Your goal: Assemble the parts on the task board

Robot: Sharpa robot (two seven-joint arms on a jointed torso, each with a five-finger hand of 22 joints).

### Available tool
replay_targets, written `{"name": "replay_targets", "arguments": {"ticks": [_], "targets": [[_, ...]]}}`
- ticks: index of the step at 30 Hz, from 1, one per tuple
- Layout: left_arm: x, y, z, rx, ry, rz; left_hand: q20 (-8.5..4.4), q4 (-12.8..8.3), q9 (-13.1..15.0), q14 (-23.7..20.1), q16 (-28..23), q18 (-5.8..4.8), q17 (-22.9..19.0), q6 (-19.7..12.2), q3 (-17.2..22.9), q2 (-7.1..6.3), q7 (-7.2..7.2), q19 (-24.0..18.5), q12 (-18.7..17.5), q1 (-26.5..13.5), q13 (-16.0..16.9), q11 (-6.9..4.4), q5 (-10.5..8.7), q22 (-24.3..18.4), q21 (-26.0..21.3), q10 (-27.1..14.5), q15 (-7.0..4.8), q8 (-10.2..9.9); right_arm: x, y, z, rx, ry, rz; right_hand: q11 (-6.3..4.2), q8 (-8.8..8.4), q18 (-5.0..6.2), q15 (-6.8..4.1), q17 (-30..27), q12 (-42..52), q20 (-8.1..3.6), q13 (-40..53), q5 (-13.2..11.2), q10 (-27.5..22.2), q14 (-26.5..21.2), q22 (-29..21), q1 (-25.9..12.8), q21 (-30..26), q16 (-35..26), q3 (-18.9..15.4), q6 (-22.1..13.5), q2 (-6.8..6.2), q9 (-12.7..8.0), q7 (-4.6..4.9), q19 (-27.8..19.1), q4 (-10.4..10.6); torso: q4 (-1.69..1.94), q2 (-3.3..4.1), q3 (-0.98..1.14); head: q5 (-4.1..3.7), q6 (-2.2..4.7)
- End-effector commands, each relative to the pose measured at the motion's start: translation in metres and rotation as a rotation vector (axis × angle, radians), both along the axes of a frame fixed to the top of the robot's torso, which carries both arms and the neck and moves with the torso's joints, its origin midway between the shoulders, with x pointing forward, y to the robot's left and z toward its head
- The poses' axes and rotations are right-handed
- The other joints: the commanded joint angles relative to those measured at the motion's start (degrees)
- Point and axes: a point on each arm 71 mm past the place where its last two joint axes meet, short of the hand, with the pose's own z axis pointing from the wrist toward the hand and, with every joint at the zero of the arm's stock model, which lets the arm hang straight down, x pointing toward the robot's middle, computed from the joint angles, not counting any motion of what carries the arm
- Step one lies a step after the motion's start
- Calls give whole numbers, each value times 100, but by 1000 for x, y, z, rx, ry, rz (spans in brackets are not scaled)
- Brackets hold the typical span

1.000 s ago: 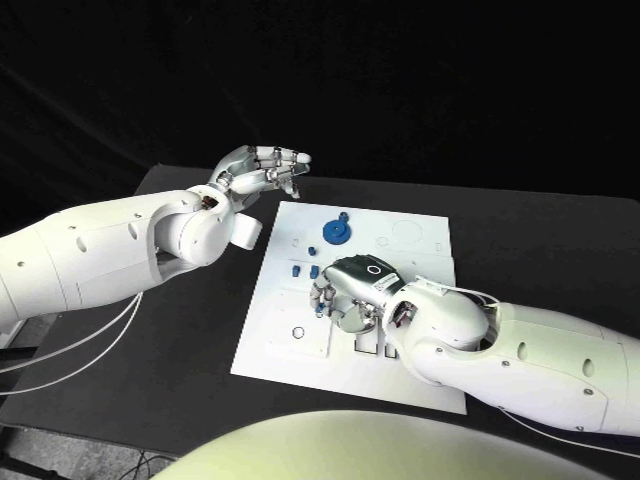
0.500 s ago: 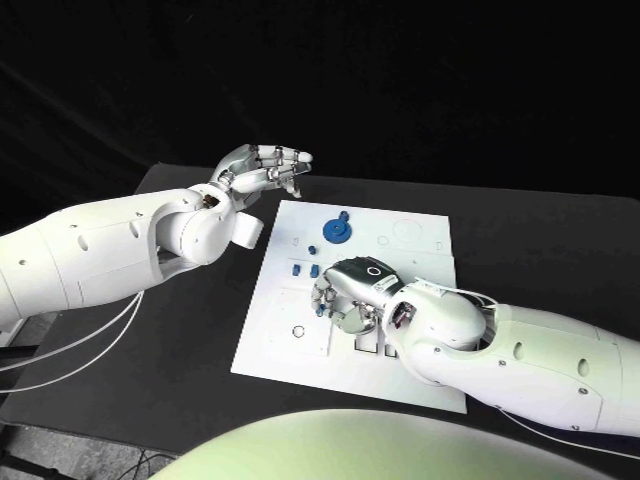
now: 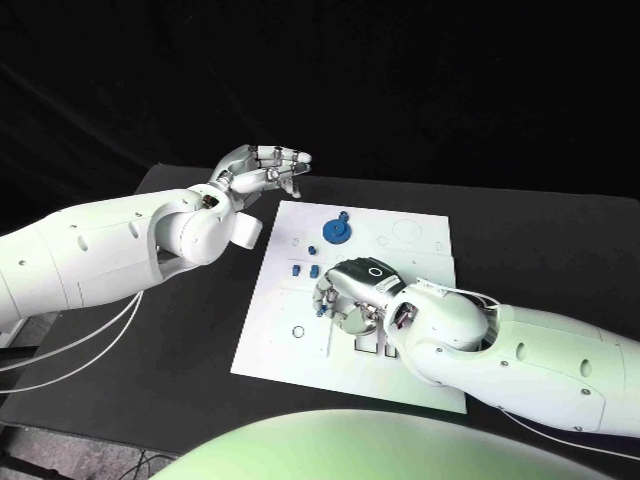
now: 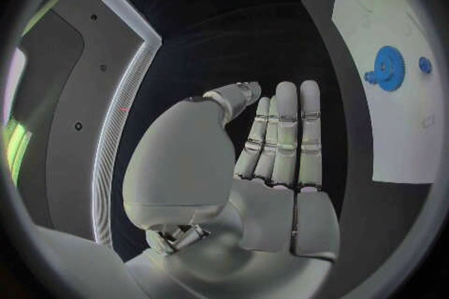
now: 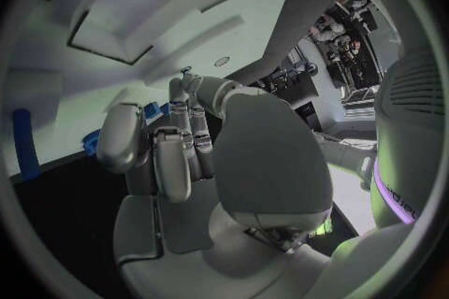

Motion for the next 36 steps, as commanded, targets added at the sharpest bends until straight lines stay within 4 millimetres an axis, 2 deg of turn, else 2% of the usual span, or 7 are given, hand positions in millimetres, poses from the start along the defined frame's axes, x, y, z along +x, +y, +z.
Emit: {"name": "replay_targets", "arguments": {"ticks": [1,28,32,36], "targets": [[0,-2,1,-4,-7,-16,18,-20,-9,10,-33,74,-5,-54,0,-14,3,14,-34,40,-5,4,31,6,-9,-54,35,-16,-2,1,-1,-10,5,17,-135,25,-87,-6,-4,-16,3,7,45,163,264,271,-19,-19,-3,-8,12,33,6,45,-18,-35,1,1,-3,5,-3],[-1,-2,1,0,-7,-18,18,-20,-9,10,-33,74,-5,-54,0,-14,3,14,-34,40,-5,4,31,6,-9,-54,35,-16,-1,7,-6,-60,27,17,-122,16,-78,4,-20,-43,10,6,49,140,261,249,-57,-71,-8,-14,-19,49,18,57,-38,-54,4,0,-7,-8,-3],[-1,-2,1,0,-7,-18,24,-23,-13,9,-33,74,-5,-58,-5,-17,7,7,-48,37,-22,8,30,6,-9,-58,39,-17,-1,9,-7,-65,29,15,-69,-41,-75,46,-13,-134,40,-5,-2,20,263,234,-126,-120,-1,-36,-151,86,29,107,-54,-105,7,0,-7,-11,-3],[-1,-2,1,0,-5,-19,24,-23,-13,9,-33,74,-5,-58,-5,-17,7,7,-48,37,-22,8,30,6,-9,-58,39,-17,1,10,-8,-69,33,4,-21,-151,-69,91,-12,-179,79,-4,14,-57,263,217,-238,-170,7,-110,-345,49,3,161,-69,-113,9,0,-7,-13,-3]]}}
